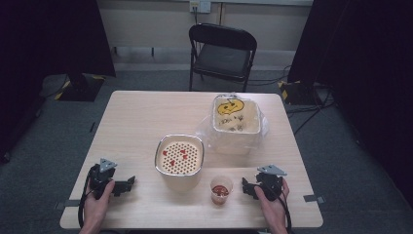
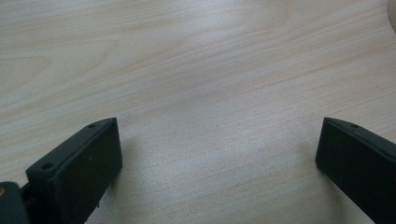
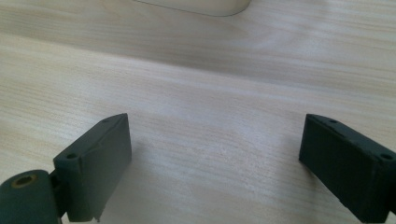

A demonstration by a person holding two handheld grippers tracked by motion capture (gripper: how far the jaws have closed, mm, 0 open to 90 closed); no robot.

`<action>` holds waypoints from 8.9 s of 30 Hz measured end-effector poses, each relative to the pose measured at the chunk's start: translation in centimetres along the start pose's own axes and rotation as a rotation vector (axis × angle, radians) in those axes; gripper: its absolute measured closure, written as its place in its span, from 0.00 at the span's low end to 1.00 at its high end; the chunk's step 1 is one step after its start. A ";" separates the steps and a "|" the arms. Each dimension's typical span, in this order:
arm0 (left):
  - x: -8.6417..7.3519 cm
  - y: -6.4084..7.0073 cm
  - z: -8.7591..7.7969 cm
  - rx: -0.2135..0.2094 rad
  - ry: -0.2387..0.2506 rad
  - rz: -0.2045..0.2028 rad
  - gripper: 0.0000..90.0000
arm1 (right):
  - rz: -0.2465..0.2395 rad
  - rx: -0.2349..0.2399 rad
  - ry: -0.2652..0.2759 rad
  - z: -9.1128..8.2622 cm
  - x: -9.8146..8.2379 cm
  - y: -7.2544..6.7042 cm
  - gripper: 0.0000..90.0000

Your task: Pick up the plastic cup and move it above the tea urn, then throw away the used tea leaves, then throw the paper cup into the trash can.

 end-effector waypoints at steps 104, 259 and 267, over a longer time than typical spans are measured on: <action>0.0 0.0 0.0 0.001 0.000 -0.003 0.00 | -0.282 0.349 0.483 -8.6 14.3 -10.6 0.47; 0.0 0.0 0.0 0.001 0.000 -0.001 0.00 | -0.291 0.511 0.468 -7.1 20.8 -12.5 0.53; 0.0 0.0 0.0 0.002 0.000 -0.001 0.00 | -0.262 0.482 0.487 -7.5 22.1 -11.4 0.53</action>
Point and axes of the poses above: each handheld gripper's, and its own axes: z roughly forward along the jaws, x roughly out of its top, y roughly to its right, the point moved 1 cm from there along z, roughly forward along the jaws, and after that the axes turned 1 degree about -y, right-handed, at the moved point
